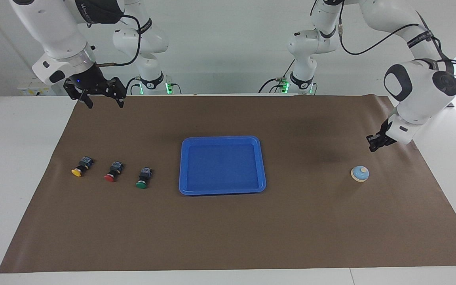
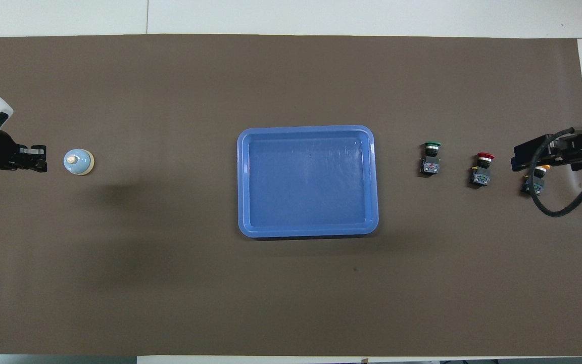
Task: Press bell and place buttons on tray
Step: 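Lower the left gripper onto the silver bell to press it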
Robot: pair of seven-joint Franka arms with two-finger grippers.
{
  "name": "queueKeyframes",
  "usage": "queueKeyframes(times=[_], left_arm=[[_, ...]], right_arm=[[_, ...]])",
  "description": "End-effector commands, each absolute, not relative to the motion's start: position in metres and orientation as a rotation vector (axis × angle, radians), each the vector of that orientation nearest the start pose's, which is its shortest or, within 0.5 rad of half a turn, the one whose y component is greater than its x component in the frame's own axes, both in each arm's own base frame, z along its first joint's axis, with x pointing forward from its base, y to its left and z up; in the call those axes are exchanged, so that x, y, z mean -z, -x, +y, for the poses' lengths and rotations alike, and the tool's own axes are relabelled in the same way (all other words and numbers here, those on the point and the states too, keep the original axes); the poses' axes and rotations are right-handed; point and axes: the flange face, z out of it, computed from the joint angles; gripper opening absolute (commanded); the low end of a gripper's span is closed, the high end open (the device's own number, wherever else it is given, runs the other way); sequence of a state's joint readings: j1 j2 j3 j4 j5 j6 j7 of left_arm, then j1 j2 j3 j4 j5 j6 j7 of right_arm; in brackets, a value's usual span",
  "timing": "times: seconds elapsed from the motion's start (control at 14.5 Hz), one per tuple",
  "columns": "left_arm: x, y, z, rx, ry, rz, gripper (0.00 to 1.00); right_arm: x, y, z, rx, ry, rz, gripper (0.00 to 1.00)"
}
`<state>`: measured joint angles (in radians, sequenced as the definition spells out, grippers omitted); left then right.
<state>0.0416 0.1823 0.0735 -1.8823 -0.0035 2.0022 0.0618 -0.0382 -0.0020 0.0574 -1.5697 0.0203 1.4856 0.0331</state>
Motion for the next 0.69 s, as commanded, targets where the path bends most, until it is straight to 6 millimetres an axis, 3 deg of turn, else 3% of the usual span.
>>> queueKeyframes(times=[0.0,0.21,0.62], left_arm=[[-0.381,-0.596,0.069,-0.08,3.146,-0.106,0.0],[-0.361,-0.613,0.07,-0.056,3.147,-0.111,0.0],[-0.336,-0.619,0.065,-0.028,3.154,-0.114,0.0]], right_arm=[[-0.619,-0.54,0.008,-0.148,3.096,-0.006,1.0],[-0.619,-0.54,0.006,-0.148,3.096,-0.001,1.0],[-0.62,-0.539,0.006,-0.145,3.096,-0.008,1.0]])
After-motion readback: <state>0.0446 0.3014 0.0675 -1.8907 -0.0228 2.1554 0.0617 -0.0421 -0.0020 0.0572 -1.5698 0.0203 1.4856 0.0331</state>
